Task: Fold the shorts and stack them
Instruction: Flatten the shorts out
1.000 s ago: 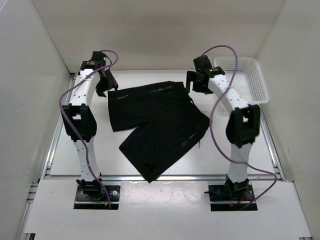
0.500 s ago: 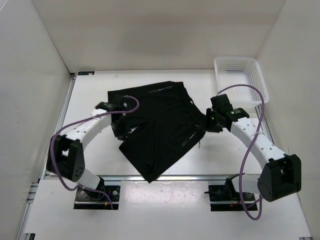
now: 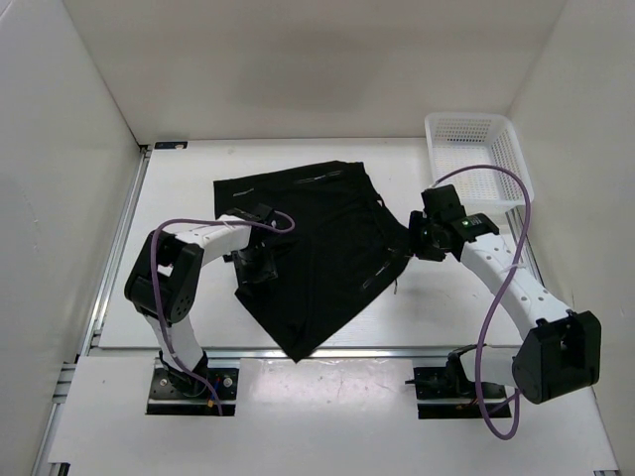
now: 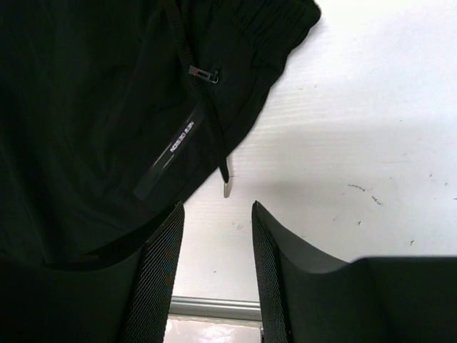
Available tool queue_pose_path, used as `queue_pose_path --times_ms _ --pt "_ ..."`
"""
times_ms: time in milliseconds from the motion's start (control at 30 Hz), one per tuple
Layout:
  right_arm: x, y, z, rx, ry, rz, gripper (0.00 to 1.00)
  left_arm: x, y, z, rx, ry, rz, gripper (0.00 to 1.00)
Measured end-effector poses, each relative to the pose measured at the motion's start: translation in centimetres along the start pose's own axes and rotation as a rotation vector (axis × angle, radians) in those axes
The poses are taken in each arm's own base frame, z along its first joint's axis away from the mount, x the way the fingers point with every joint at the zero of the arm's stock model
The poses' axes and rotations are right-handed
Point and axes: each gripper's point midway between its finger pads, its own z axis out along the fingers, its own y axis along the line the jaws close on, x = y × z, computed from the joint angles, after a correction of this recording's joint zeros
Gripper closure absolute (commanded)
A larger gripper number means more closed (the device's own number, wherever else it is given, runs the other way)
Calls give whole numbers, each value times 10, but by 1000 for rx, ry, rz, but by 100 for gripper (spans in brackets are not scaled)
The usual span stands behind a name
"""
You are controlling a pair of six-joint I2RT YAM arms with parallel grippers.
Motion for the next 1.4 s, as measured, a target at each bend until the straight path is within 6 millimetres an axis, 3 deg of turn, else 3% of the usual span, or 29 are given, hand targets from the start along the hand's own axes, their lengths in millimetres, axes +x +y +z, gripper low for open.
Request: queue_pose_path --times_ms 33,100,167,200,267,467,567,633,767,800,1100,1133,1167,1300,1400 --pt "-1 -1 0 3 -4 -3 52 -1 1 0 -5 -5 -1 39" --pt "-1 -2 -1 9 -5 -7 51 -4 3 0 -17 -19 -7 50" --pt "-1 -2 -1 12 -3 -8 51 -7 4 0 -26 -31 -15 67" --pt "0 -3 0 13 -1 -9 51 -9 5 0 -32 -38 -19 85" --pt "0 -4 0 22 0 -9 51 -12 8 0 -50 -51 -21 90" --pt "3 -8 6 47 20 -12 50 -21 17 -8 -108 -90 -26 89" --pt "5 -9 10 55 36 -14 48 -27 17 -16 -119 -108 -17 66" --pt "7 -10 14 60 49 -15 42 -31 16 -21 -122 -117 -18 66" --pt "10 -8 24 55 72 -9 8 -32 16 -24 -127 -124 -19 83" --pt "12 -7 28 44 83 -4 8 -32 17 -24 -131 -122 -16 90" --pt "29 -15 83 -38 206 180 15 -36 24 -25 -155 -135 -17 90" --pt "29 -14 89 -48 214 192 18 -36 24 -25 -157 -136 -19 87" --pt "29 -11 96 -60 222 202 20 -37 26 -25 -161 -137 -24 68" --pt "24 -2 109 -100 222 231 33 -38 39 -20 -176 -121 -53 39" --pt "15 3 116 -116 213 243 39 -31 52 -11 -190 -90 -81 40"
